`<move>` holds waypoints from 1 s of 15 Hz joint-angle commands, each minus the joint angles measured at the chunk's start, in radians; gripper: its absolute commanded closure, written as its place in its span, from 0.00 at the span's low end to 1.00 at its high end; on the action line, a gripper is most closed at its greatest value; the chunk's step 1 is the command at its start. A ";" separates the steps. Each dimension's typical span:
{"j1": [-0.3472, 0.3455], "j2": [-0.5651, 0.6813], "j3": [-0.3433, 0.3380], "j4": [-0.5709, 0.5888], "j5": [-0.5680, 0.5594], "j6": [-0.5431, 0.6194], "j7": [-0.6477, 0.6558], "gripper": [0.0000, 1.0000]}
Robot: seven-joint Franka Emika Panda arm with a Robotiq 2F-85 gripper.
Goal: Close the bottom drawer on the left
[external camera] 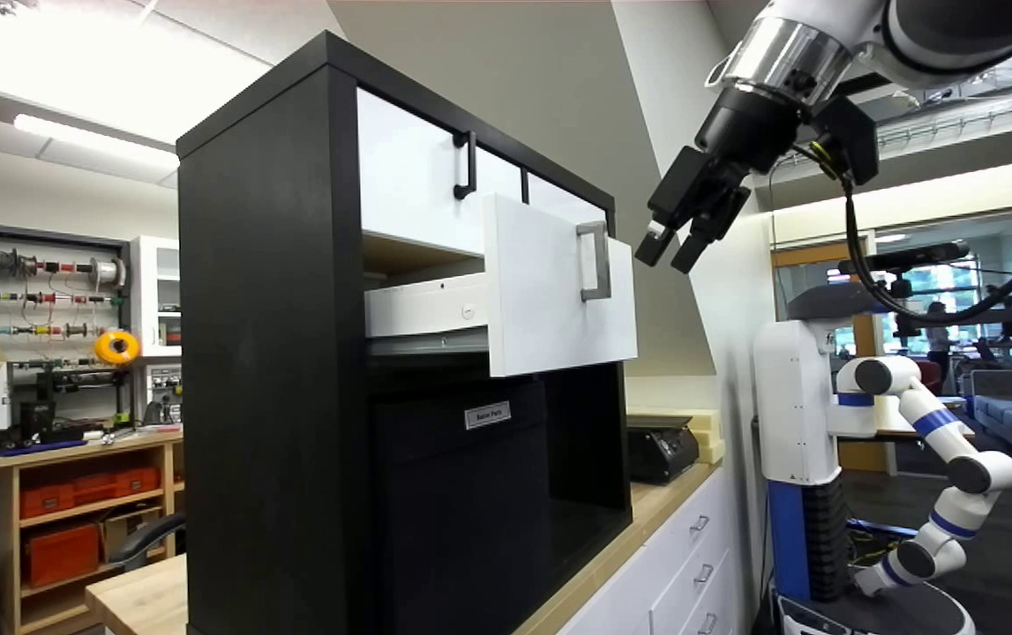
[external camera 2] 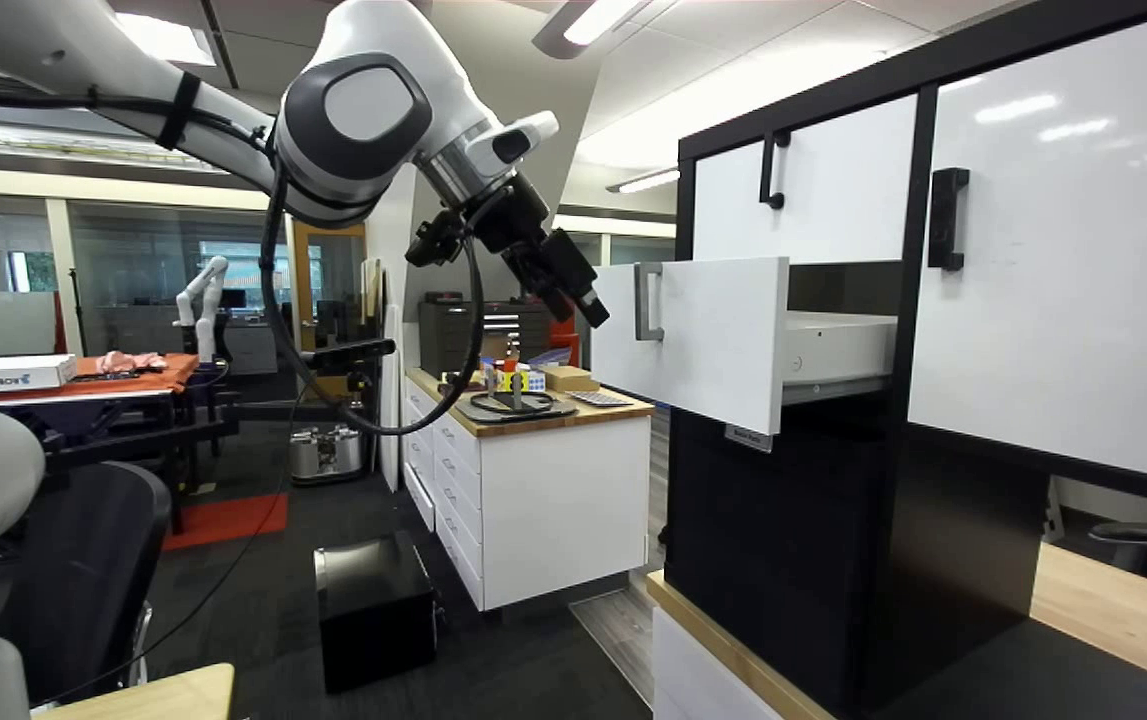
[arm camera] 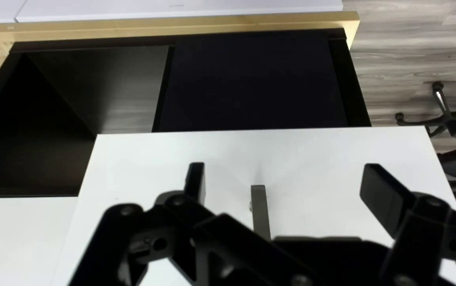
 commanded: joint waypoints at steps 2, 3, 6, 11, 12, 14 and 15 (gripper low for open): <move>-0.028 0.016 0.023 -0.016 -0.028 0.153 -0.005 0.00; -0.031 0.025 0.023 -0.016 -0.029 0.183 -0.010 0.00; -0.038 0.053 0.023 -0.012 -0.030 0.242 -0.019 0.00; -0.064 0.103 0.025 -0.012 -0.054 0.311 -0.038 0.00; -0.067 0.110 0.025 -0.012 -0.057 0.318 -0.042 0.25; -0.071 0.123 0.023 -0.012 -0.062 0.344 -0.059 0.33; -0.075 0.128 0.024 -0.012 -0.066 0.356 -0.065 0.41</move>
